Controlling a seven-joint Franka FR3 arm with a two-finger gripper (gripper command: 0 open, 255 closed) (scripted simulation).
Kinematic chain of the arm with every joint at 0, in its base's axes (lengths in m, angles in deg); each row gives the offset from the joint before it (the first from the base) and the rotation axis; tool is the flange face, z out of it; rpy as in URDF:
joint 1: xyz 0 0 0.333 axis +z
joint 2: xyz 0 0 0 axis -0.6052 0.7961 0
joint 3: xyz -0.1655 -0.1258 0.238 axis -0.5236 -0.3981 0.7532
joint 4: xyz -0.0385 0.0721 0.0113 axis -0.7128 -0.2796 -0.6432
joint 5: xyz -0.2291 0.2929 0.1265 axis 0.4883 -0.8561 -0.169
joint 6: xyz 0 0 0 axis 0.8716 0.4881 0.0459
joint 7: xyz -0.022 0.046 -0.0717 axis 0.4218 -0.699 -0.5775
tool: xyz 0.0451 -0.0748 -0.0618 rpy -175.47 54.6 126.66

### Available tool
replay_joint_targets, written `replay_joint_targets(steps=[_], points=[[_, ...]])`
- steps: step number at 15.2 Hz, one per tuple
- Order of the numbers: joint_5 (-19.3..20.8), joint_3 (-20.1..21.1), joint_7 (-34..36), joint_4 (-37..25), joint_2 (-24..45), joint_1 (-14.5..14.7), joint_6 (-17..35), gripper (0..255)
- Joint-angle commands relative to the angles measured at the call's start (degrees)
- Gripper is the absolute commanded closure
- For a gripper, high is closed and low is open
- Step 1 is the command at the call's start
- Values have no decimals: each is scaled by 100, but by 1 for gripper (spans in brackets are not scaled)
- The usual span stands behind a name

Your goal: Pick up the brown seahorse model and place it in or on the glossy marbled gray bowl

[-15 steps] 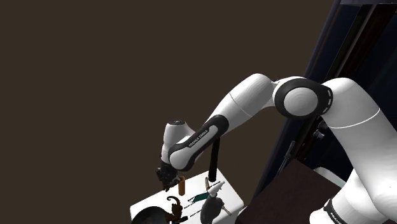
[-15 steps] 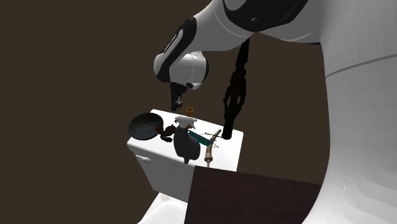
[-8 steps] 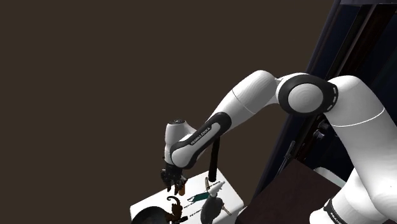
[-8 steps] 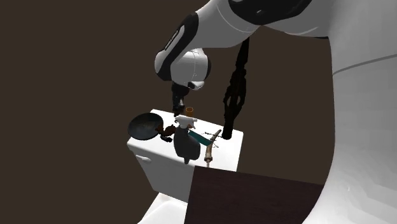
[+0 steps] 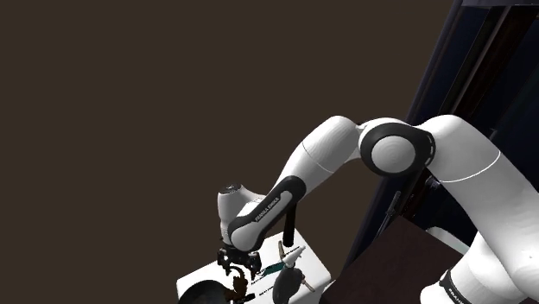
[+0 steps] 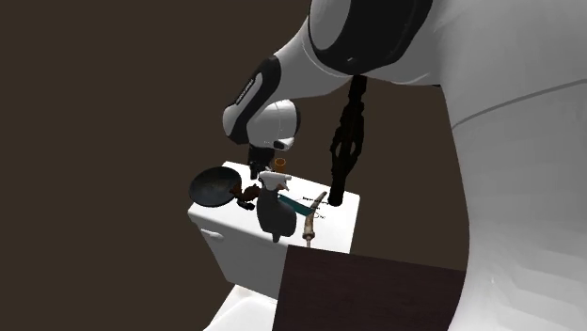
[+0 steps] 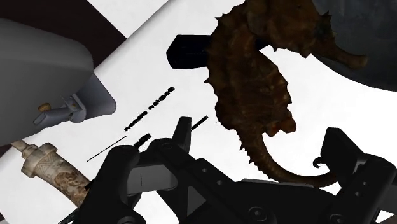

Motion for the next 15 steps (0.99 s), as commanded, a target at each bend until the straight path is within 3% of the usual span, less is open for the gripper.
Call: replay_joint_targets(steps=[1,13,14,15], points=[[32,-26,-12,-34,121,39,70,0],[59,-64,4,-97,331,102,222,0],[59,-64,4,-97,330,102,222,255],[59,-64,4,-96,330,102,222,255]])
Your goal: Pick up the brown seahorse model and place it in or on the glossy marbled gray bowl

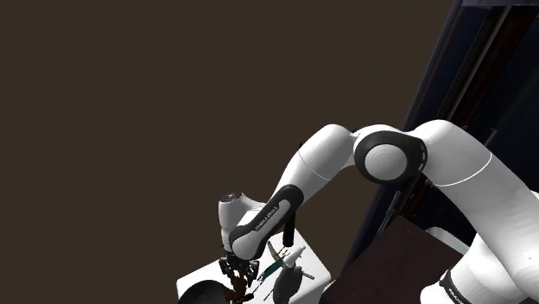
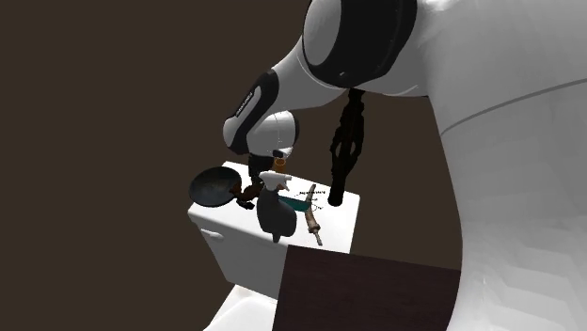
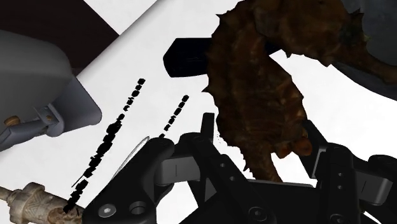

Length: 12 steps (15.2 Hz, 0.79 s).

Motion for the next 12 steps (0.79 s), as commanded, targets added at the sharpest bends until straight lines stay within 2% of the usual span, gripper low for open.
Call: replay_joint_targets(steps=[1,8,12], points=[[0,-1,0,8,12,2,-7,255],[0,-1,0,14,15,4,1,255],[-35,55,20,190,-273,-50,-112,255]])
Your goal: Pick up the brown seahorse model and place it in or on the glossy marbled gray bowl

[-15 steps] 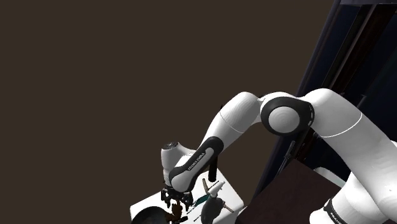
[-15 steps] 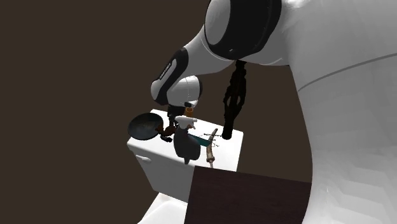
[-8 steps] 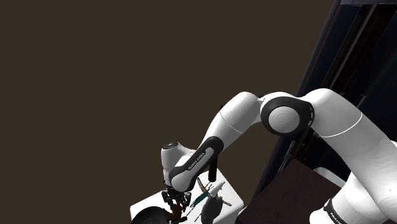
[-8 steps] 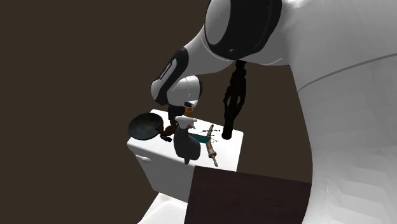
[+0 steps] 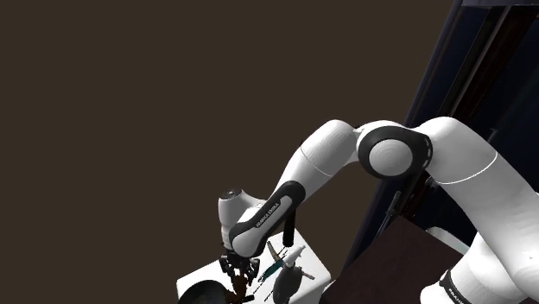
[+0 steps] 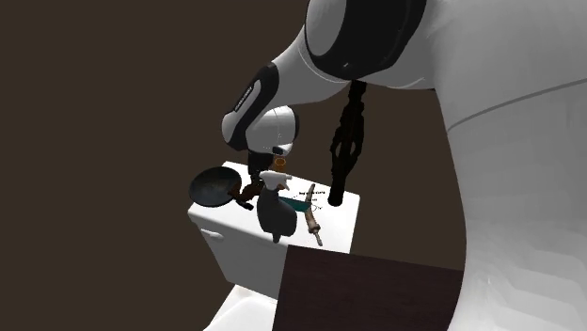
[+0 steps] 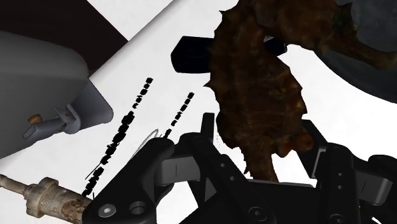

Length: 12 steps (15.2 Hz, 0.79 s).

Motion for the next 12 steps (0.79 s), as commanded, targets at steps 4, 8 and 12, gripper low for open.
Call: replay_joint_targets(steps=[4,8,12], points=[[-48,72,19,194,-349,-68,-156,255],[-92,133,32,326,-620,-122,-296,255],[-141,195,43,436,-884,-175,-447,255]])
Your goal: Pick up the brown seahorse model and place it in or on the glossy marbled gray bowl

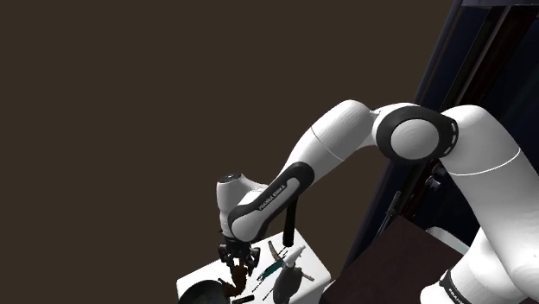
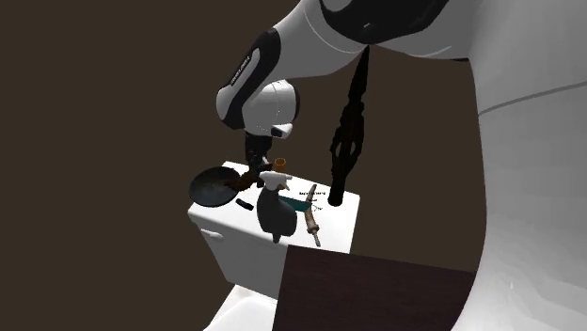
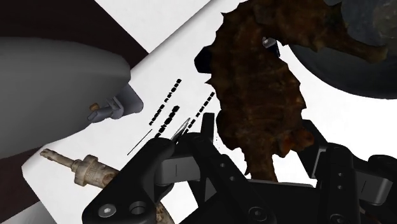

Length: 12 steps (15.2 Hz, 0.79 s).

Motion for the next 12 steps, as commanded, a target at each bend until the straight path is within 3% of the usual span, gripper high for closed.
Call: replay_joint_targets(steps=[1,7,12], points=[[-25,31,4,42,-130,-27,-88,255],[-102,119,15,155,-487,-101,-328,255],[-22,110,512,-822,100,509,-618,255]])
